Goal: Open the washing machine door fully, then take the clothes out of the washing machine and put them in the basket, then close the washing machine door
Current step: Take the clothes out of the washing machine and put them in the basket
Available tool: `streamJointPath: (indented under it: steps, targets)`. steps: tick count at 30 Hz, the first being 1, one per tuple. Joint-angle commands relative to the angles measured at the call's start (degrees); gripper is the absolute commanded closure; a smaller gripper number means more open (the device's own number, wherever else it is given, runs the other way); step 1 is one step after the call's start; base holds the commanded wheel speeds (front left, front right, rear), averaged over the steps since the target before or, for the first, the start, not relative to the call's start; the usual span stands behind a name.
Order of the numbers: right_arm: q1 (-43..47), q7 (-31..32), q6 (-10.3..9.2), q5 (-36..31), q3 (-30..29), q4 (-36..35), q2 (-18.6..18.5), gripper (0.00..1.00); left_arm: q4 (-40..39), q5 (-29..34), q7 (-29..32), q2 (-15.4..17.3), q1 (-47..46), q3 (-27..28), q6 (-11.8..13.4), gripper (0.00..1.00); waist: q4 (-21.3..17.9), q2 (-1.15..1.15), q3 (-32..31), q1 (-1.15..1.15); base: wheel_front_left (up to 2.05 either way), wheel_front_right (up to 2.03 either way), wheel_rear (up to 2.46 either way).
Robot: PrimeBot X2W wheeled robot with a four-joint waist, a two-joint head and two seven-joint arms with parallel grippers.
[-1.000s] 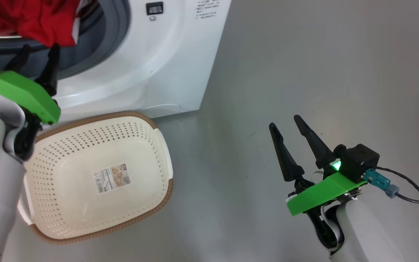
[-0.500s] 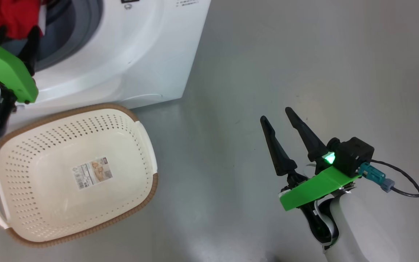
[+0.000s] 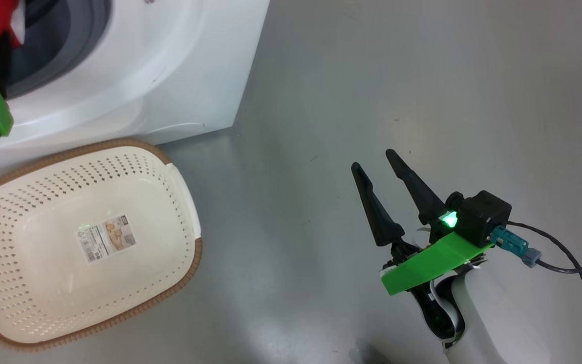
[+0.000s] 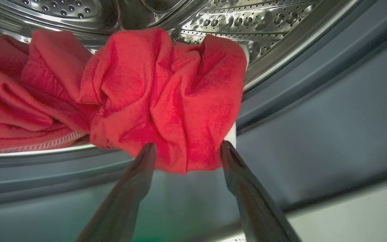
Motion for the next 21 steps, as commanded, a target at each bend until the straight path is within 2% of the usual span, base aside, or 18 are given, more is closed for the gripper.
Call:
streamJointPath:
  steps: [1, 7, 8, 9, 10, 11, 12, 21]
  targets:
    - [-0.25, -0.68, 0.09, 1.05, 1.3, -1.54, 0.41, 0.0, -0.51, -0.32, -0.62, 2.64, -2.1, 0.93, 0.27, 0.0, -0.16, 0.0, 0.16, 0.0, 0.0, 0.0, 0.0]
    - [-0.34, -0.68, 0.09, 1.28, 1.62, -1.71, 0.41, 0.0, 1.27, -2.28, -1.76, 3.25, -3.01, -1.49, 0.27, 0.0, -0.54, 0.0, 0.5, 0.0, 0.0, 0.0, 0.0]
    - [-0.4, -0.68, 0.09, 1.31, 1.64, -1.7, 0.41, 0.0, 1.4, -2.44, -2.01, 3.26, -3.23, -1.87, 0.27, 0.12, -0.54, 0.0, 0.56, 0.0, 0.0, 0.0, 0.0]
    - [-0.46, -0.68, 0.09, 1.34, 1.64, -1.7, 0.41, 0.0, 1.44, -2.61, -2.22, 3.23, -3.38, -2.31, 0.27, 0.44, -0.53, 0.0, 0.59, 0.0, 0.0, 0.0, 0.0]
    - [-0.52, -0.68, 0.09, 1.37, 1.66, -1.7, 0.41, 0.0, 1.48, -2.79, -2.41, 3.23, -3.51, -2.76, 0.27, 0.66, -0.51, 0.0, 0.6, 0.0, 0.0, 0.0, 0.0]
    - [-0.59, -0.68, 0.09, 1.37, 1.67, -1.68, 0.41, 0.0, 1.52, -3.02, -2.67, 3.23, -3.62, -3.12, 0.27, 0.94, -0.49, 0.0, 0.61, 0.0, 0.0, 0.0, 0.0]
    - [-0.67, -0.68, 0.09, 1.38, 1.66, -1.67, 0.41, 0.0, 1.6, -3.3, -2.94, 3.22, -3.71, -3.45, 0.27, 1.0, -0.46, 0.0, 0.61, 0.0, 0.0, 0.0, 0.0]
    - [-0.99, -0.68, 0.09, 1.14, 1.24, -1.53, 0.41, 0.0, 0.44, -7.18, -6.74, 3.23, -3.06, -5.84, 0.27, 1.0, 0.02, 0.0, -0.1, 0.0, 0.0, 0.0, 0.0]
